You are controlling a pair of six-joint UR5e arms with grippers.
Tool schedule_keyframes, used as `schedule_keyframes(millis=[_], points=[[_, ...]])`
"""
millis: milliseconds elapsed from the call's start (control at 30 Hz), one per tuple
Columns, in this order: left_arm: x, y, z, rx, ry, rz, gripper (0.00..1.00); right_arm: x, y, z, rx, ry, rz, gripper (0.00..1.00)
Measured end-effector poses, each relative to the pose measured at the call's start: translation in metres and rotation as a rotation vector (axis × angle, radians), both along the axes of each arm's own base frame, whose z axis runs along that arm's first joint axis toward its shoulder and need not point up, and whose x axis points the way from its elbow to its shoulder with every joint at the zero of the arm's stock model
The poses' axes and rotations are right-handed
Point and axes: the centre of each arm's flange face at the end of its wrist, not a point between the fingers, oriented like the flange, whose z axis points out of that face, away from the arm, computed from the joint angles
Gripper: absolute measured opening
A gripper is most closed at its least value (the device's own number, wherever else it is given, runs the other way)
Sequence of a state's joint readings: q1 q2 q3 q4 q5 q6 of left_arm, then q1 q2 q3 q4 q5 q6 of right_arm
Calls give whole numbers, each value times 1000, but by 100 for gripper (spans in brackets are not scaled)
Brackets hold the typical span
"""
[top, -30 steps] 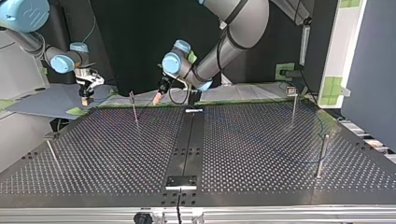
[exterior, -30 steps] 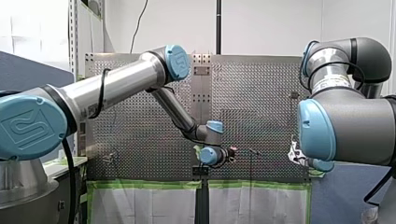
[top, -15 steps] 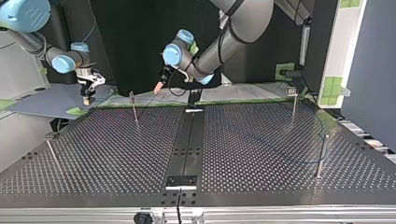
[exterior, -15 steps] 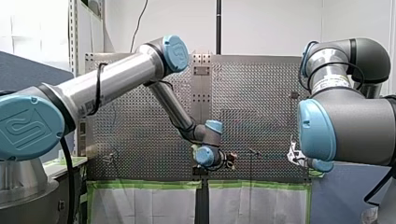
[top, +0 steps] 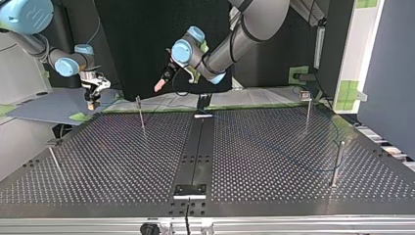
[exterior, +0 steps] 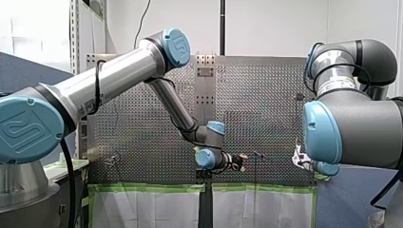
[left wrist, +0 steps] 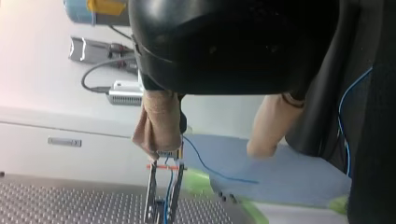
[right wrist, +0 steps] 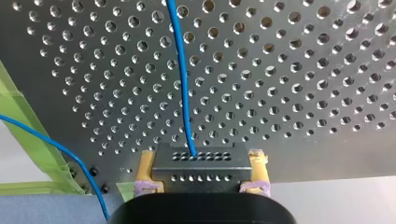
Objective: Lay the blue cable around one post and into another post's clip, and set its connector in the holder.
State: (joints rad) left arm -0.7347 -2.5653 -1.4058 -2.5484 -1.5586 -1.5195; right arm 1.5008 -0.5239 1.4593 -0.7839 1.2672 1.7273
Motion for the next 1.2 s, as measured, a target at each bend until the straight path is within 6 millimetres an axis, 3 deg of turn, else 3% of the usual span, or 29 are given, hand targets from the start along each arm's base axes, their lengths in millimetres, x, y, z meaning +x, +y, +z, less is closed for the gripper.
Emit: schedule_keyframes(millis=[433,1200], points=[[0,-13,9,-24,-10,-28,100,-2,0,-1,0,-8,6,0],[0,-13,10,-33,-2,-8,100,0,0,-2,1,-8,8,0]])
